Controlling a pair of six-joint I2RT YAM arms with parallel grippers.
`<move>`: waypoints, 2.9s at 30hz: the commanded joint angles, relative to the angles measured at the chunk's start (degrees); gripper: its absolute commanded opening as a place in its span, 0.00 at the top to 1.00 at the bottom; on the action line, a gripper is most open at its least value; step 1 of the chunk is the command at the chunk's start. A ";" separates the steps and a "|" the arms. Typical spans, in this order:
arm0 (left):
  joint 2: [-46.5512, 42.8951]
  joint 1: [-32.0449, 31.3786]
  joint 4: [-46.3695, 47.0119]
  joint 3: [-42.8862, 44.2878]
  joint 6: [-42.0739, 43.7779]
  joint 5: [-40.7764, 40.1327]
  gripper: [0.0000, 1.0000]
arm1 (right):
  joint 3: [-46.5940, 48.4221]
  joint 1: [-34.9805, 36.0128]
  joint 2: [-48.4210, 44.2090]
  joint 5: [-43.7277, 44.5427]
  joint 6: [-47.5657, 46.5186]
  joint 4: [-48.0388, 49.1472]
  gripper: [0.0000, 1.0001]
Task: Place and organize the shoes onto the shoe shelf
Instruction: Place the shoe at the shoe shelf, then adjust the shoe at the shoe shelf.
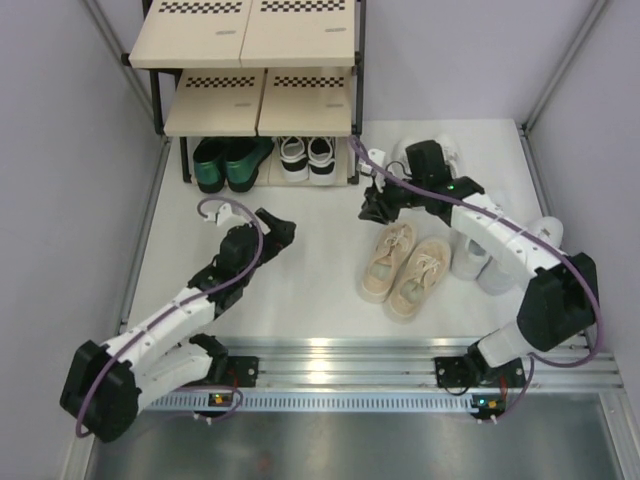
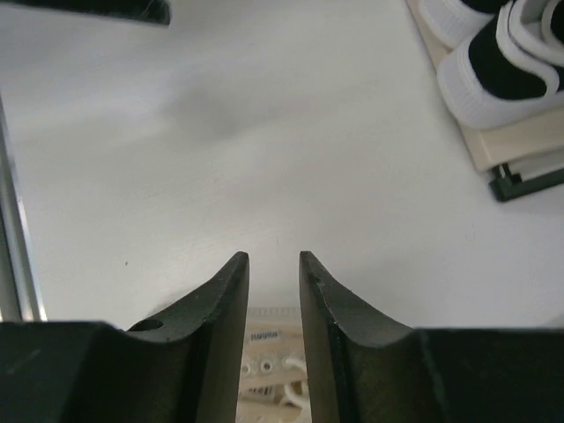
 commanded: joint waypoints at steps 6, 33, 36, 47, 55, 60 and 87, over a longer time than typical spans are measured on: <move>17.91 9.63 27.15 7.15 -2.24 2.70 0.13 | -8.19 -7.65 -11.53 -10.17 -0.72 -7.54 0.69; 55.36 18.08 51.08 25.70 -5.31 11.67 0.33 | -10.57 -10.12 -18.40 -11.50 -3.45 -7.54 0.68; 56.86 18.43 52.05 26.41 -5.93 11.15 0.33 | -10.48 -10.12 -18.57 -12.20 -3.18 -7.54 0.68; 62.04 18.96 36.86 37.12 -5.94 11.15 0.36 | -10.74 -10.12 -20.68 -11.67 -2.92 -7.19 0.68; 64.33 18.96 23.14 45.30 -0.58 12.11 0.45 | -10.83 -10.12 -20.33 -11.23 -2.57 -6.75 0.68; 65.04 18.96 21.11 46.89 0.40 13.17 0.57 | -11.01 -10.20 -20.24 -10.79 -2.39 -6.48 0.68; 58.27 18.96 20.50 47.76 16.74 22.48 0.75 | -11.53 -10.38 -19.45 -9.74 -1.86 -5.78 0.68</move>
